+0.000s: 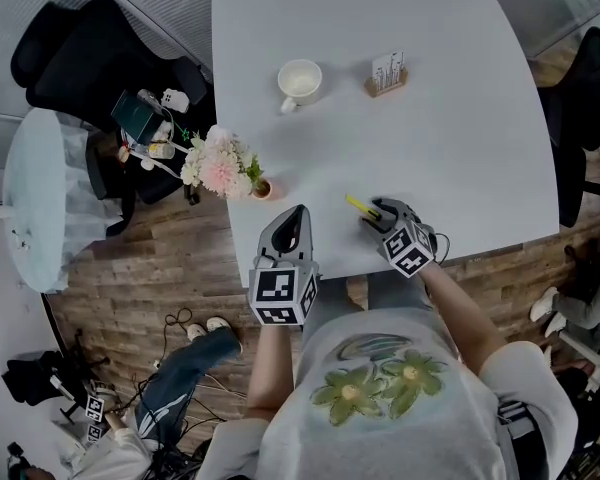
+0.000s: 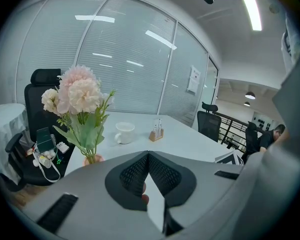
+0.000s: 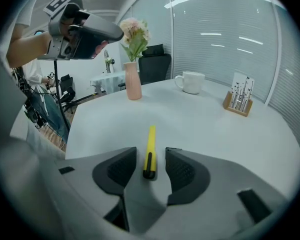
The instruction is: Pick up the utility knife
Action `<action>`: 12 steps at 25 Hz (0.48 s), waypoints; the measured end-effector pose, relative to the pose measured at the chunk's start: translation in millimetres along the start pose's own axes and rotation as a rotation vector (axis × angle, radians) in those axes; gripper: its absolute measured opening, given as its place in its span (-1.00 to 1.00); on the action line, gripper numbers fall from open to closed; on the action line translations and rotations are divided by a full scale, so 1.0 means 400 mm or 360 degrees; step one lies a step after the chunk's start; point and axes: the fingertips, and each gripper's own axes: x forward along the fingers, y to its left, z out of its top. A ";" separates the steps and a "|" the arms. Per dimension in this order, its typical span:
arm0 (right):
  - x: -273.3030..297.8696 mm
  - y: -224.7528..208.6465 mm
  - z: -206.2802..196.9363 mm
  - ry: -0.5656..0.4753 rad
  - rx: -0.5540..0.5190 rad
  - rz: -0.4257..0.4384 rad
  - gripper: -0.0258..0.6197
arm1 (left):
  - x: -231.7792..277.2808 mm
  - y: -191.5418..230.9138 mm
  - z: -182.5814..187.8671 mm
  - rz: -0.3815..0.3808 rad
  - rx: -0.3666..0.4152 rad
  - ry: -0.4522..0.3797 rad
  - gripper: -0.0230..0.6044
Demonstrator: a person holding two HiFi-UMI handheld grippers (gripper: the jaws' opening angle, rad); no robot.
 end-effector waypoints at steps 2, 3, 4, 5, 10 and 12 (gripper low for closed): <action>0.004 -0.002 -0.006 0.0003 -0.0007 -0.0006 -0.34 | 0.000 -0.001 -0.002 0.0004 -0.0003 0.0002 -0.93; 0.004 -0.002 -0.006 0.0003 -0.0016 -0.0008 -0.35 | -0.001 0.000 -0.003 0.0007 -0.0005 0.0003 -0.93; 0.005 -0.003 -0.006 0.0005 -0.0026 -0.0008 -0.35 | -0.002 0.001 -0.004 0.0009 -0.0007 0.0004 -0.93; 0.005 -0.002 -0.006 0.0008 -0.0036 -0.0008 -0.35 | -0.002 0.002 -0.005 0.0011 -0.0008 0.0006 -0.93; 0.005 -0.002 -0.005 0.0003 -0.0052 -0.0010 -0.36 | -0.004 0.000 -0.010 0.0013 -0.0017 0.0010 -0.93; 0.004 0.000 -0.004 0.0001 -0.0060 -0.0010 -0.39 | -0.005 -0.003 -0.011 0.0011 -0.0019 0.0010 -0.93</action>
